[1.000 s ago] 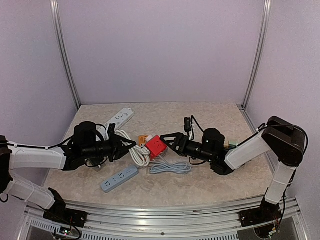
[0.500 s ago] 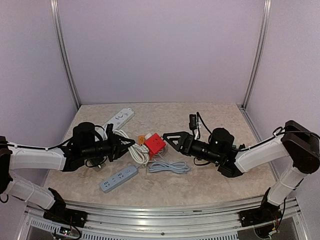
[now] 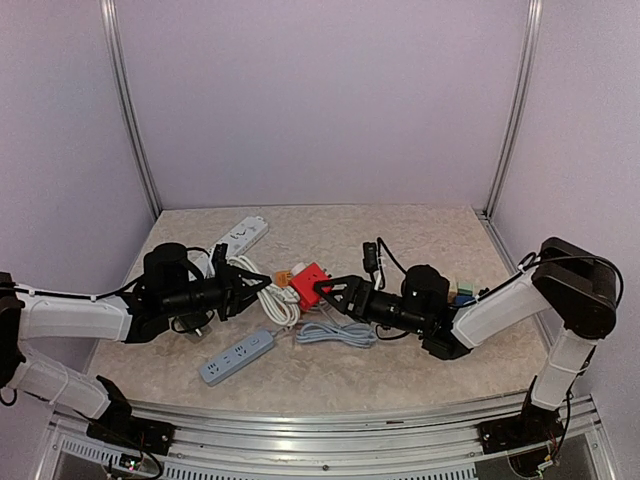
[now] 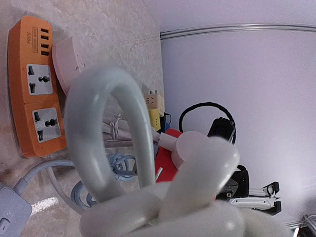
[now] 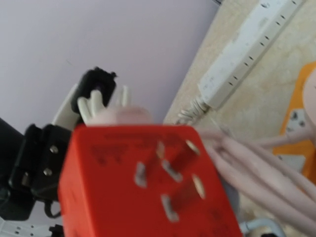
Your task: Pull the plug off the socket
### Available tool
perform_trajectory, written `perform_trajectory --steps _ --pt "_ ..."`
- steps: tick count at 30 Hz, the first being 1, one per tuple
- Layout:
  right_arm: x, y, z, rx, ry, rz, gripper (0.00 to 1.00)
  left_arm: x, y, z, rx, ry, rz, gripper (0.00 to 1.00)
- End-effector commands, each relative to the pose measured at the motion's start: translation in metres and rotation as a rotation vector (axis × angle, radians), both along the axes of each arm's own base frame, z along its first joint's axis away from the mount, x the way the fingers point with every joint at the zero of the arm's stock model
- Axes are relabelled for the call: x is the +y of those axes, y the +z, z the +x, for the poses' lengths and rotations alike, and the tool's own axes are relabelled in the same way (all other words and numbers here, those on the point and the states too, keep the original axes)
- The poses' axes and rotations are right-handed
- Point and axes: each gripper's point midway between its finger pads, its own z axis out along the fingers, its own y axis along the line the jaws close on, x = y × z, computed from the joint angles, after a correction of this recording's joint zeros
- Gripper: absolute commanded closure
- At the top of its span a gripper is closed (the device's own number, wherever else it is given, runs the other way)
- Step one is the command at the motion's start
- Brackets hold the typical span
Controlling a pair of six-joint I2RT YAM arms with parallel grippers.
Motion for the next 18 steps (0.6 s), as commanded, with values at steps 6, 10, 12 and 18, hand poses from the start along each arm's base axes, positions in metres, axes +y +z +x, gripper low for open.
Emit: perform_trajectory --steps 6,10,12,18 --pt "0.021 0.020 0.003 -0.036 0.044 0.071 0.13 -0.010 0.075 -0.012 -0.215 -0.073 -0.177 1.00" --pt "0.023 0.024 0.002 -0.044 0.059 0.092 0.15 -0.011 0.075 -0.013 -0.219 -0.077 -0.173 1.00" --pt "0.024 0.028 0.001 -0.054 0.066 0.104 0.19 -0.011 0.074 -0.013 -0.216 -0.075 -0.170 1.00" --pt "0.017 0.045 0.003 -0.089 0.034 0.125 0.44 -0.007 0.052 -0.011 -0.175 -0.052 -0.115 1.00"
